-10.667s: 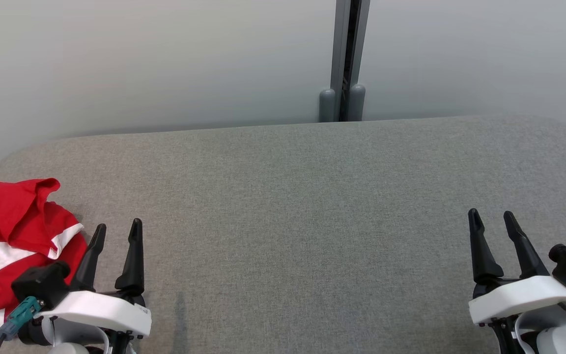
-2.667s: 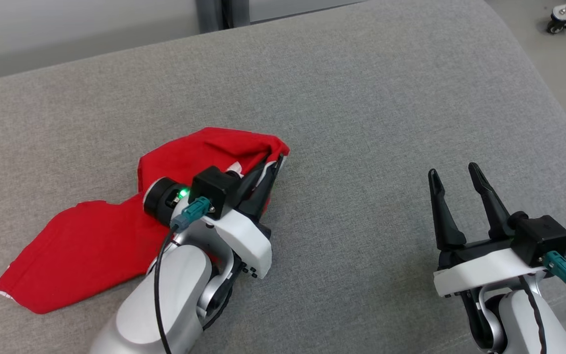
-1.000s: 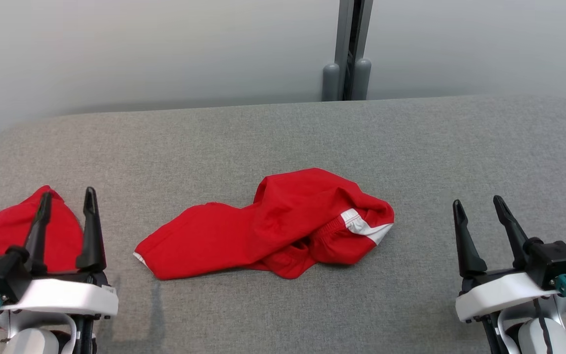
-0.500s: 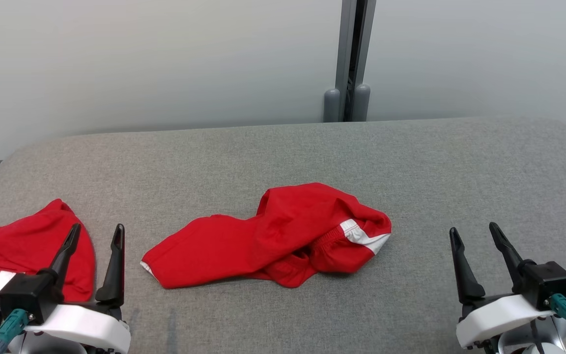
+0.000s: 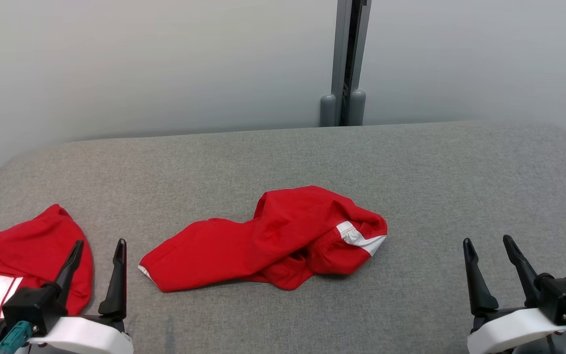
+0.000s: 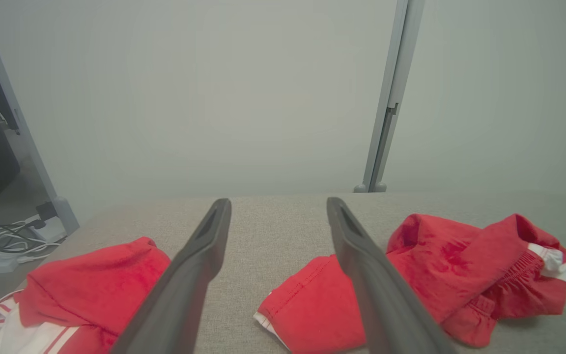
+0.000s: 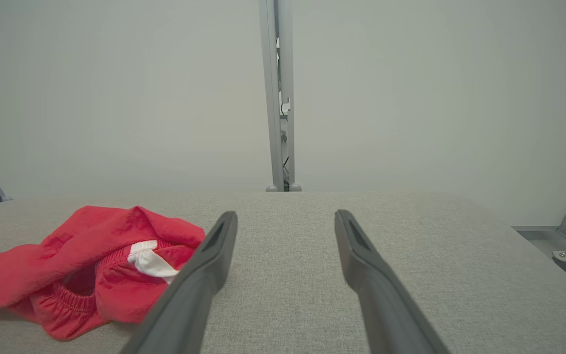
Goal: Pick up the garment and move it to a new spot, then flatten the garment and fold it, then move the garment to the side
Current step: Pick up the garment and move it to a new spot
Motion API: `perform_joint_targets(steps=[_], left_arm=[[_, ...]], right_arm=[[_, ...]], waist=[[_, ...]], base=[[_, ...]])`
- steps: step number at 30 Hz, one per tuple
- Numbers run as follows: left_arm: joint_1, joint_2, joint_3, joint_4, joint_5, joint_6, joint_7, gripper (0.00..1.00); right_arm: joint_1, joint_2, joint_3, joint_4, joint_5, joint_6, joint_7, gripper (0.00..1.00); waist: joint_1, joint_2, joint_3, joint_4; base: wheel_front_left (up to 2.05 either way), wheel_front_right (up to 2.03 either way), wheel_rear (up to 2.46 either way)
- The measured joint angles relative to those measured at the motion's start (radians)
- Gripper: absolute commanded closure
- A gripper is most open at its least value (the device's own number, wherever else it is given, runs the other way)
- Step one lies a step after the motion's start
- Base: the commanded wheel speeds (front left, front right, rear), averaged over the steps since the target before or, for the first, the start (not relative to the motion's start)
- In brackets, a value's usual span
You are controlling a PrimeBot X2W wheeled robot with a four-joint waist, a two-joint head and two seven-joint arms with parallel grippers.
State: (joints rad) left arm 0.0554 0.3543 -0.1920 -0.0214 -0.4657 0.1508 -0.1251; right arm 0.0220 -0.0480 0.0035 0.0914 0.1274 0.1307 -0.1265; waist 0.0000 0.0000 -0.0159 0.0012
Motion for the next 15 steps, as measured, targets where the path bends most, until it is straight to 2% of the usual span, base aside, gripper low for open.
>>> perform_joint_targets(steps=[15], left_arm=[[0.000, 0.001, -0.002, 0.010, -0.012, 0.002, 0.000, 0.00]], right_arm=[[-0.003, 0.000, -0.003, -0.005, 0.031, 0.000, -0.007, 0.00]], waist=[[0.0000, 0.0000, 0.004, -0.004]], base=[[0.00, 0.00, 0.00]])
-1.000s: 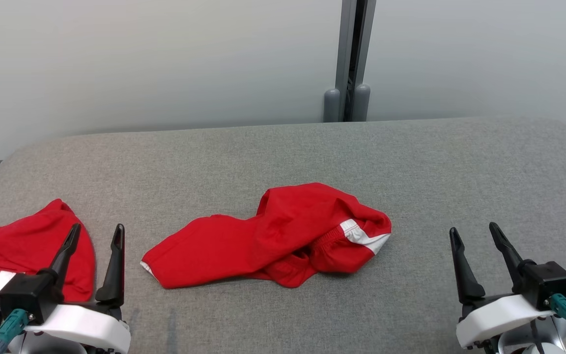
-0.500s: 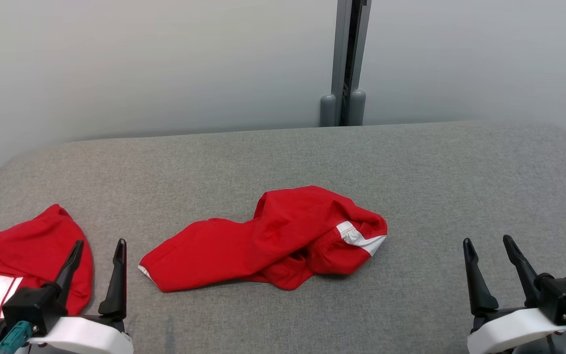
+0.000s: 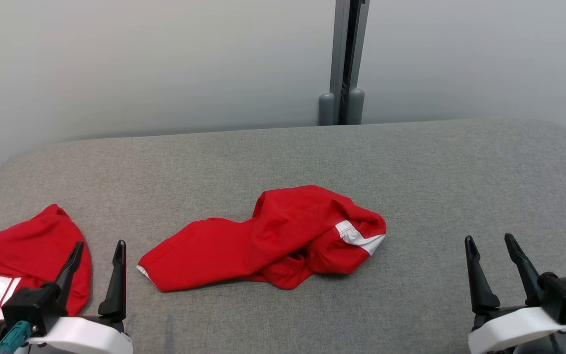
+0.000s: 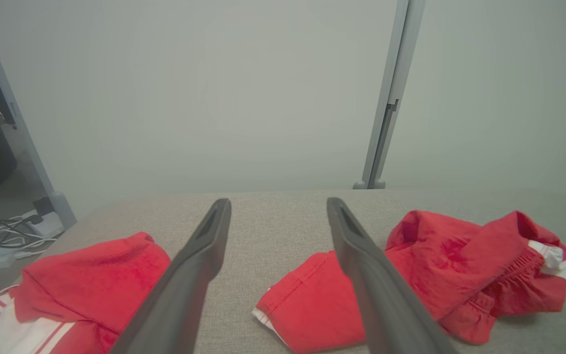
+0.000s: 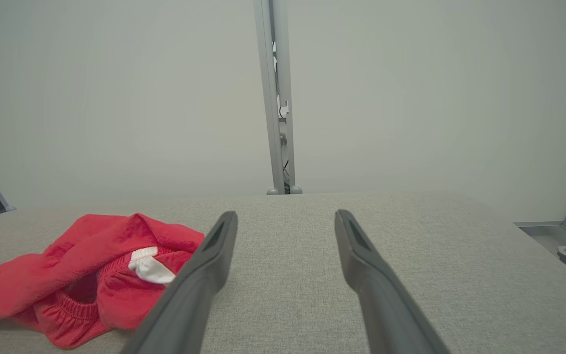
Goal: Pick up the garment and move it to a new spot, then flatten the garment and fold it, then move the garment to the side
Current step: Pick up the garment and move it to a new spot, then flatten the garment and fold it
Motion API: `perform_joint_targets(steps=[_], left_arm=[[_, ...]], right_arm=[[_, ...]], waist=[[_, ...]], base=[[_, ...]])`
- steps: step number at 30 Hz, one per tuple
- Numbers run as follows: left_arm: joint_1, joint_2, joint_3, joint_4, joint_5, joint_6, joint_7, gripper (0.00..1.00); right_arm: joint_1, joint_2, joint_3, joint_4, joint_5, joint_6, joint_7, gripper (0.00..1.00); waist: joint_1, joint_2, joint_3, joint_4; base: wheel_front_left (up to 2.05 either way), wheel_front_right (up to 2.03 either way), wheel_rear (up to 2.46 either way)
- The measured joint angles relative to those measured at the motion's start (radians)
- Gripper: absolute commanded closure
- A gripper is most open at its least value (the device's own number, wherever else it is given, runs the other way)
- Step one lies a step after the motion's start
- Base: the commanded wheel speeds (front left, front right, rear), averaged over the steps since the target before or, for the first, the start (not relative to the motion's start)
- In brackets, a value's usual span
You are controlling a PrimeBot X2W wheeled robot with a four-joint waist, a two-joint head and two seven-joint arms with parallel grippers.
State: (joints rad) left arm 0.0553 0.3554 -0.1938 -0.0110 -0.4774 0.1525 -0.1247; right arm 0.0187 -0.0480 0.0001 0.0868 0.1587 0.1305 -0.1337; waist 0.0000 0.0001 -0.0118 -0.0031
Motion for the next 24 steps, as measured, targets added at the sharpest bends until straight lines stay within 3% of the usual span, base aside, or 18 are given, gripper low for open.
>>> perform_joint_targets(steps=[18, 24], left_arm=[[-0.032, 0.012, -0.015, -0.017, 0.003, 0.015, 0.022, 0.00], [-0.165, 0.014, -0.060, 0.060, -0.011, -0.052, 0.078, 0.00]], right_arm=[[-0.010, 0.000, -0.002, 0.005, 0.007, 0.000, -0.004, 0.00], [-0.044, 0.000, 0.017, -0.005, 0.007, 0.000, -0.005, 0.00]], waist=[[0.0000, 0.0000, 0.011, 0.000], [0.0000, 0.0000, 0.053, -0.006]], base=[[0.00, 0.00, 0.00], [0.00, 0.00, 0.00]])
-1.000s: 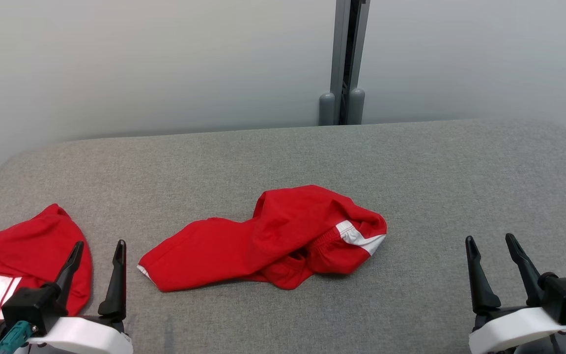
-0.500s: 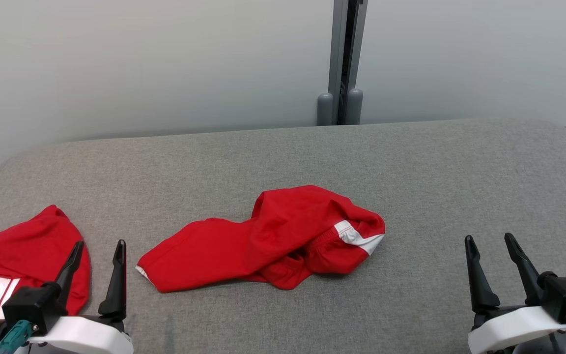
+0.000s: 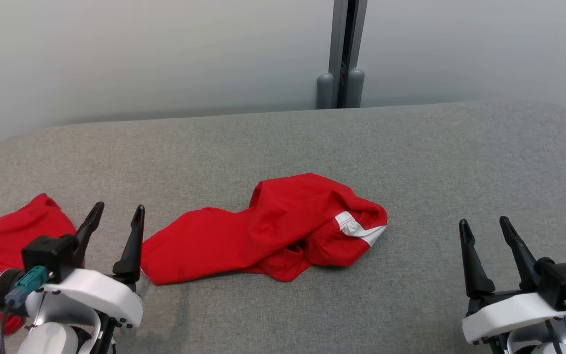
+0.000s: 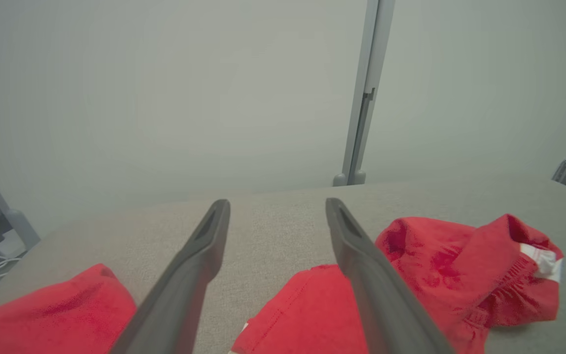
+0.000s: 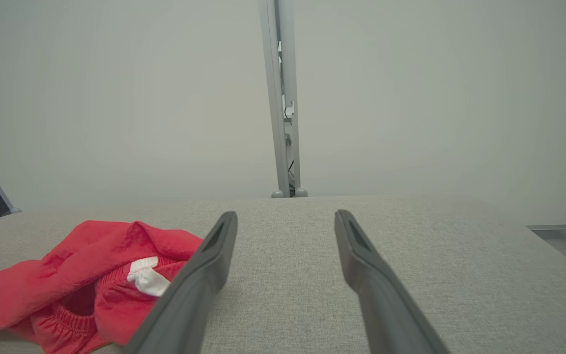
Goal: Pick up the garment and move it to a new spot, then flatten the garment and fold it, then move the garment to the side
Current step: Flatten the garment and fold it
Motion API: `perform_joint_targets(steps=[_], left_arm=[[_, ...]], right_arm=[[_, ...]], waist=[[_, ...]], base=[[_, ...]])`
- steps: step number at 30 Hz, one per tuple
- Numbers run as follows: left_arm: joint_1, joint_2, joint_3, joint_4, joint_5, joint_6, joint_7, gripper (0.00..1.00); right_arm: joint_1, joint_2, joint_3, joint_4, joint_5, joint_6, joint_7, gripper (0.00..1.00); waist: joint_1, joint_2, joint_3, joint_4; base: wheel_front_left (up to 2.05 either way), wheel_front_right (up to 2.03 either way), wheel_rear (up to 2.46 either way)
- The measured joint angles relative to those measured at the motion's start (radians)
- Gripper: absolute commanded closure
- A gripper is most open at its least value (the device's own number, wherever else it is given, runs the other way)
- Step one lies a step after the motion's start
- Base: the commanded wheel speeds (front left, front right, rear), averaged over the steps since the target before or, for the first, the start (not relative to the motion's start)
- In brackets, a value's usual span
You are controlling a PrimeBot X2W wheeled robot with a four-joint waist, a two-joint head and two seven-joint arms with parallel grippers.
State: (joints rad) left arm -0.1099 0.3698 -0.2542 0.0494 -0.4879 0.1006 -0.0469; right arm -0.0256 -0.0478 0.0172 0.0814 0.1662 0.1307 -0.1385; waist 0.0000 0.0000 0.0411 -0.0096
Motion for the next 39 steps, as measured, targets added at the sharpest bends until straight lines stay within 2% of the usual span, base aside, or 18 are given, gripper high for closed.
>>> perform_joint_targets(steps=[12, 18, 22, 23, 24, 31, 35, 39], left_arm=[[-0.183, -0.016, -0.058, 0.420, -0.072, -0.153, 0.083, 0.00], [-0.244, -0.008, -0.065, 0.578, -0.087, -0.182, 0.092, 0.00], [-0.271, -0.007, -0.075, 0.622, -0.113, -0.206, 0.108, 0.02], [-0.274, -0.007, -0.079, 0.625, -0.120, -0.209, 0.109, 0.92], [-0.275, -0.006, -0.086, 0.623, -0.125, -0.215, 0.114, 1.00], [-0.259, 0.022, -0.162, 0.505, -0.130, -0.224, 0.145, 1.00], [-0.232, 0.055, -0.202, 0.318, -0.109, -0.227, 0.170, 1.00], [-0.188, 0.094, -0.235, 0.091, -0.088, -0.214, 0.243, 1.00]], right_arm=[[-0.077, 0.000, 0.057, 0.023, 0.001, 0.000, -0.022, 0.00], [-0.098, 0.000, 0.066, 0.043, 0.004, 0.000, -0.039, 0.00], [-0.112, 0.000, 0.063, 0.055, 0.004, 0.000, -0.047, 0.00], [-0.113, 0.000, 0.063, 0.059, 0.004, 0.000, -0.049, 0.00], [-0.115, 0.000, 0.060, 0.062, 0.004, 0.000, -0.050, 0.00], [-0.128, 0.000, 0.044, 0.072, 0.004, 0.000, -0.060, 0.00], [-0.127, 0.000, 0.024, 0.073, 0.002, 0.000, -0.062, 0.00], [-0.122, 0.000, 0.010, 0.071, 0.001, 0.000, -0.061, 0.00]], waist=[[-0.0001, 0.0000, 0.132, -0.051], [0.0000, 0.0000, 0.179, -0.076], [0.0000, 0.0000, 0.192, -0.081], [0.0000, 0.0000, 0.193, -0.080], [0.0000, 0.0000, 0.193, -0.079], [-0.0001, 0.0000, 0.182, -0.064], [0.0000, 0.0000, 0.170, -0.050], [0.0000, 0.0000, 0.154, -0.035]], base=[[0.00, 0.00, 0.00], [0.00, 0.00, 0.00], [0.00, 0.00, 0.00], [0.00, 0.00, 0.00], [0.00, 0.00, 0.00], [0.00, 0.00, 0.00], [0.00, 0.00, 0.00], [0.00, 0.00, 0.00]])
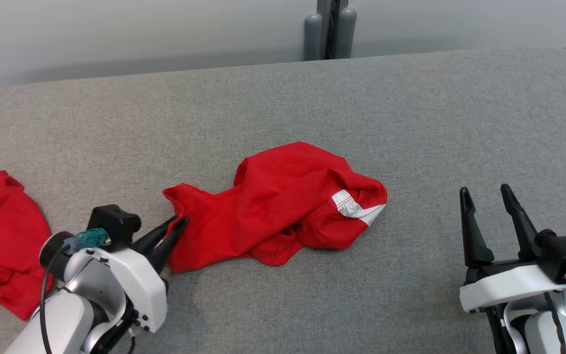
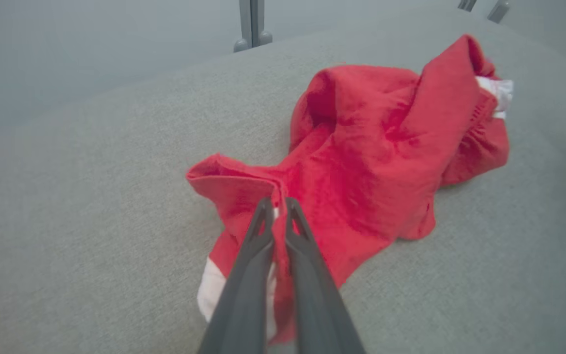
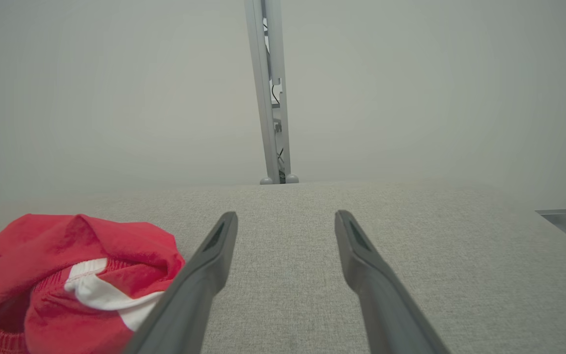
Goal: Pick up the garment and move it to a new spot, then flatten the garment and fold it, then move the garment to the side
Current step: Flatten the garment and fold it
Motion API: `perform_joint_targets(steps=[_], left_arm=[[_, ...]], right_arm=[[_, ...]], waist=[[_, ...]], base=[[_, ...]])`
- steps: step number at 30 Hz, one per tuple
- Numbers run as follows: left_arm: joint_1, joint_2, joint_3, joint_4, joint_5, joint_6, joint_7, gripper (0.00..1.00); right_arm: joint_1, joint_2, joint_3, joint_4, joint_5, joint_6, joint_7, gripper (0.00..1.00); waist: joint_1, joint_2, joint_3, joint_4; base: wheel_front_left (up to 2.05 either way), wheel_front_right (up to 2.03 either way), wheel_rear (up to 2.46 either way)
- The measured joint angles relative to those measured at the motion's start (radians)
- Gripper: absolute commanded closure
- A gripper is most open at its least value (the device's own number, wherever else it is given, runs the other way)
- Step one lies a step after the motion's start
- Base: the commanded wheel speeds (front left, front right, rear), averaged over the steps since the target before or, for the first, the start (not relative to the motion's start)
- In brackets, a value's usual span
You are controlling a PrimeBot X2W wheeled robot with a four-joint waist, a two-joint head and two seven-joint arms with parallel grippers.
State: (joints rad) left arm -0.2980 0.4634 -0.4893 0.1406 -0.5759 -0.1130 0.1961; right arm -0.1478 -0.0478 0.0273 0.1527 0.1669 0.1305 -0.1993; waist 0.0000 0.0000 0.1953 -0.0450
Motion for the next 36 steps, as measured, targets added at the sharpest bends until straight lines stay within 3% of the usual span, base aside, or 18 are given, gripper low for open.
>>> perform_joint_targets(steps=[1, 11, 21, 27, 36], left_arm=[[0.000, 0.000, 0.000, 0.000, 0.000, 0.000, 0.000, 1.00], [0.086, 0.033, -0.065, -0.482, -0.033, 0.028, 0.158, 1.00], [0.017, -0.005, -0.089, -0.689, -0.042, 0.020, 0.172, 1.00], [0.005, -0.044, -0.028, -0.541, -0.043, 0.081, 0.119, 1.00], [-0.026, -0.112, 0.096, -0.002, -0.067, 0.109, -0.103, 1.00]], right_arm=[[0.000, 0.000, 0.000, 0.000, 0.000, 0.000, 0.000, 0.00], [0.015, 0.000, -0.003, 0.008, 0.001, 0.000, 0.001, 0.00], [0.031, 0.000, -0.004, 0.010, 0.009, 0.000, 0.002, 0.00], [0.030, 0.000, 0.008, 0.001, 0.013, 0.000, 0.002, 0.00], [0.002, 0.000, 0.016, -0.004, 0.014, 0.000, 0.004, 0.00]], waist=[[0.0000, 0.0000, 0.000, 0.000], [0.0000, 0.0000, -0.049, 0.011], [0.0000, 0.0000, -0.073, 0.006], [0.0000, 0.0000, -0.054, -0.008], [0.0000, 0.0000, 0.008, -0.027]], base=[[0.00, 0.00, 0.00], [0.00, 0.00, 0.00], [0.00, 0.00, 0.00], [0.00, 0.00, 0.00], [0.00, 0.00, 0.00]])
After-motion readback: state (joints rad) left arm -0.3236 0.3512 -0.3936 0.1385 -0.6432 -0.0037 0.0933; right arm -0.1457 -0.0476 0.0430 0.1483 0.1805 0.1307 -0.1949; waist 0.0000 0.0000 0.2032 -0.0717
